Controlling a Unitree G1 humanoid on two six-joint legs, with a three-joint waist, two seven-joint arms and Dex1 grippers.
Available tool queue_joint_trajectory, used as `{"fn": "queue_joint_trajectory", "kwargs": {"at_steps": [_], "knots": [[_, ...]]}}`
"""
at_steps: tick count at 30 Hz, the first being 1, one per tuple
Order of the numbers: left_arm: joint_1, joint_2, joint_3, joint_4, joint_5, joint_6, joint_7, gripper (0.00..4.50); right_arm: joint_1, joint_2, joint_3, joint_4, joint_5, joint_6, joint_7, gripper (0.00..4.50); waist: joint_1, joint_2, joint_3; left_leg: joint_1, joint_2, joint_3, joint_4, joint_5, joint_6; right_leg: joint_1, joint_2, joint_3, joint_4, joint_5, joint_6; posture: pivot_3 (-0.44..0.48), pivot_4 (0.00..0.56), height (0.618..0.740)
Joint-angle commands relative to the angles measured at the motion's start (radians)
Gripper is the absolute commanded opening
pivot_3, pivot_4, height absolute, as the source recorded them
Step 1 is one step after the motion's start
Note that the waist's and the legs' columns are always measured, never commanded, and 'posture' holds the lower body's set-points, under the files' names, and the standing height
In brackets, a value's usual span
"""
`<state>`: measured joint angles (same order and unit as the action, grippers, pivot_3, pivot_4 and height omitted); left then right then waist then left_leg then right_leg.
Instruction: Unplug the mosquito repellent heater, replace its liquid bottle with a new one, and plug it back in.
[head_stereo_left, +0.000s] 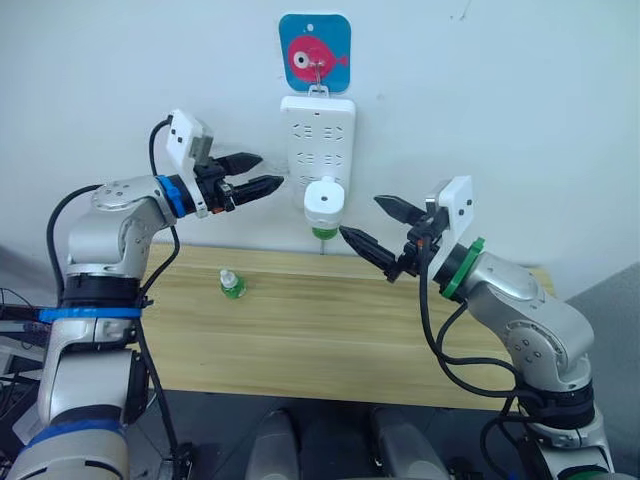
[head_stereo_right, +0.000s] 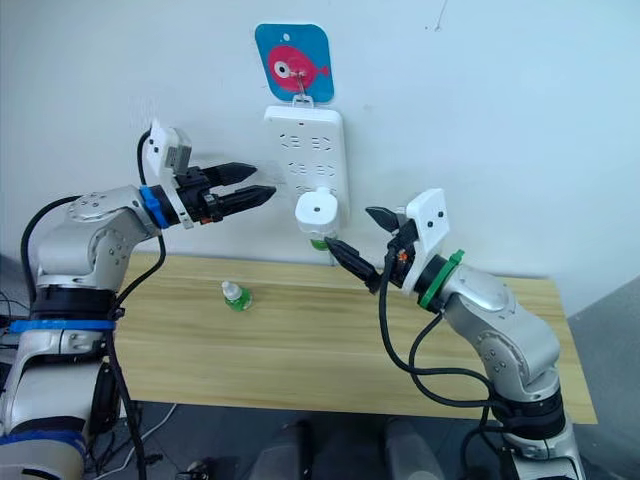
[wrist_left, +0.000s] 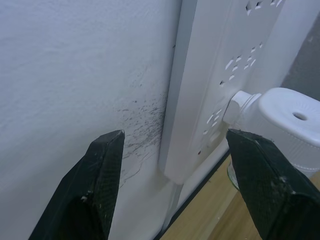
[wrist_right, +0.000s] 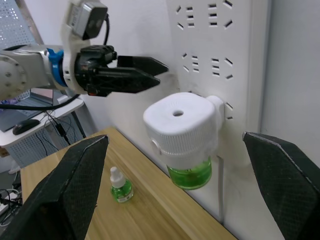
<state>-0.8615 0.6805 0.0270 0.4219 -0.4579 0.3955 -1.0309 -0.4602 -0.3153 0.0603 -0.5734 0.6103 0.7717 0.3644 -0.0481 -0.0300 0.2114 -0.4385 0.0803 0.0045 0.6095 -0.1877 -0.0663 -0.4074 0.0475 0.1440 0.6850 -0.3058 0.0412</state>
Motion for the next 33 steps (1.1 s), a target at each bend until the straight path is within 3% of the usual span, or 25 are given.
{"fn": "queue_joint_trajectory", "kwargs": {"at_steps": [1, 12, 16, 28, 33], "knots": [[-0.072, -0.027, -0.020, 0.099, 0.055, -0.093, -0.068, 3.37, -0.051, 0.013, 0.010, -0.073, 0.015, 0.005, -0.017, 4.50, -0.001, 0.001, 0.004, 0.000, 0.000, -0.001, 0.001, 0.000, 0.000, 0.000, 0.000, 0.000, 0.002, 0.000, 0.000, -0.051, 0.246, 0.740], [-0.233, -0.136, -0.028, 0.396, 0.166, -0.265, -0.145, 3.37, -0.045, 0.030, -0.001, -0.093, 0.014, 0.045, -0.076, 4.50, 0.006, -0.002, 0.013, 0.000, -0.001, -0.004, 0.007, 0.001, -0.001, 0.000, 0.000, -0.003, 0.012, 0.000, 0.000, -0.078, 0.244, 0.740], [-0.289, -0.170, -0.028, 0.490, 0.193, -0.325, -0.174, 3.37, -0.006, -0.013, 0.000, -0.054, -0.075, 0.023, -0.107, 4.50, 0.009, -0.001, 0.014, -0.003, -0.001, -0.006, 0.015, 0.001, -0.001, 0.001, 0.000, -0.004, 0.013, -0.003, 0.005, -0.077, 0.244, 0.740], [-0.352, -0.210, -0.021, 0.560, 0.214, -0.332, -0.321, 3.37, 0.052, -0.002, -0.059, -0.019, -0.088, 0.004, -0.129, 4.50, -0.007, -0.001, 0.019, -0.011, -0.001, -0.010, 0.019, 0.001, 0.000, -0.003, 0.000, -0.007, 0.013, 0.002, 0.004, -0.084, 0.246, 0.740], [-0.327, -0.192, -0.008, 0.492, 0.191, -0.256, -0.374, 2.19, 0.099, 0.002, -0.066, -0.070, -0.060, 0.034, -0.140, 4.50, -0.007, 0.001, 0.021, -0.014, -0.001, -0.016, 0.018, 0.001, 0.000, -0.004, 0.000, -0.013, 0.012, 0.001, 0.003, -0.093, 0.253, 0.740]]}}
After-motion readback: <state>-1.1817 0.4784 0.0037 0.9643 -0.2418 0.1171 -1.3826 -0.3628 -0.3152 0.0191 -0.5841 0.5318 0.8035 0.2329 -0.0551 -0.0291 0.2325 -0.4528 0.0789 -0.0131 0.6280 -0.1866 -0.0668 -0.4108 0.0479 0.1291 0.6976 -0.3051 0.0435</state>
